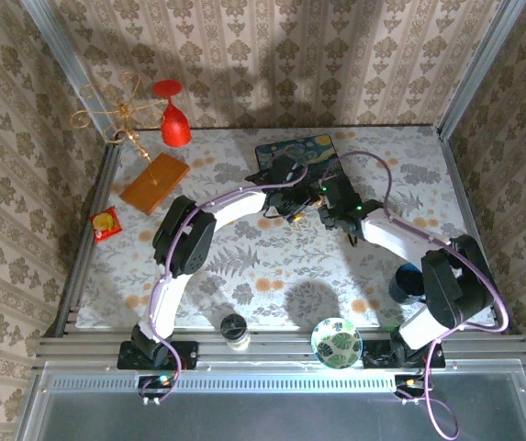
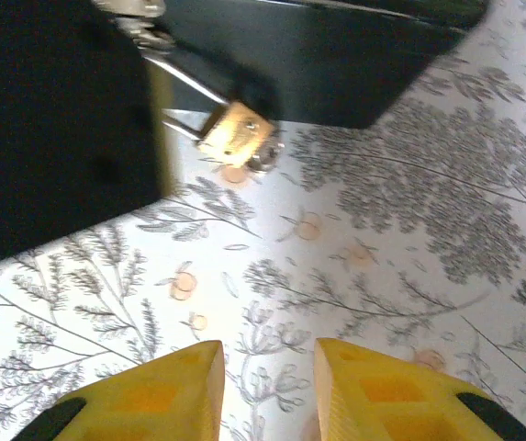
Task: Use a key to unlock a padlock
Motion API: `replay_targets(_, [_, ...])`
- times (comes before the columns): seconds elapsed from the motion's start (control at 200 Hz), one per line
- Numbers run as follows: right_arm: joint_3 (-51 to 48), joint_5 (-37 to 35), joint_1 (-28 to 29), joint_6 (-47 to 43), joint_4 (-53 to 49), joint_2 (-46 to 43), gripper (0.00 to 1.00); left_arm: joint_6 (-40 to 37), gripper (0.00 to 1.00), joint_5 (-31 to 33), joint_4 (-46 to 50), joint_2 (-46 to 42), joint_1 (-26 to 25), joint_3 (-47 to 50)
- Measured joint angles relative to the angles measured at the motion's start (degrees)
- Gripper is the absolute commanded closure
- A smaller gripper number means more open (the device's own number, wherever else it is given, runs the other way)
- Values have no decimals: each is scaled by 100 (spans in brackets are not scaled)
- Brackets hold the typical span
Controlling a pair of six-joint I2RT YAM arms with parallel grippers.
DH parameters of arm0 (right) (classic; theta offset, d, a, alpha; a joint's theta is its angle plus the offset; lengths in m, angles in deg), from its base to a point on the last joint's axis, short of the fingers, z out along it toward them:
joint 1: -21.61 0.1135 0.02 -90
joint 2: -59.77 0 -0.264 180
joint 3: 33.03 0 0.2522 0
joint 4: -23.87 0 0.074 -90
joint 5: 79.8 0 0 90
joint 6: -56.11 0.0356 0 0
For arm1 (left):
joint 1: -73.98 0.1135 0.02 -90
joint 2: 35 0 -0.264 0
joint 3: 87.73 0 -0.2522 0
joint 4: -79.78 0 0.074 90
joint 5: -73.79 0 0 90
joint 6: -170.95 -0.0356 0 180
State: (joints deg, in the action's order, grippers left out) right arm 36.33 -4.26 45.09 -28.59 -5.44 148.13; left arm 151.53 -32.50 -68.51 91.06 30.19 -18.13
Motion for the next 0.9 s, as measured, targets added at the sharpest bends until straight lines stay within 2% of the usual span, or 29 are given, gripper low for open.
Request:
replay_targets(0.165, [-111,201,-389,245,-4,-372,66,-107,29,638,-595,-28,-94,343])
replay_targets(0.485, [-361,426,-551,437,9,-625,66,-634,31,1318,-2149,474,-177,387])
replay_targets(0.565, [-361,470,-562,483,15,-636,66,-662,37,1375,-2463,566,-177,378])
replay_targets(0.715, [-361,564,-562,549,50,-636,66,-901,63,1513,-2765,748,-192,254])
replay_targets(0.795, [-361,614,-562,564,85,-634,66,-938,66,1556,-2789,785,-197,232])
replay_targets(0.86, [-361,640,-562,577,131,-634,67,-931,75,1572,-2789,785,-199,225])
replay_targets(0.9, [-361,669,-562,584,164,-634,67,-935,76,1572,-2793,785,-199,225])
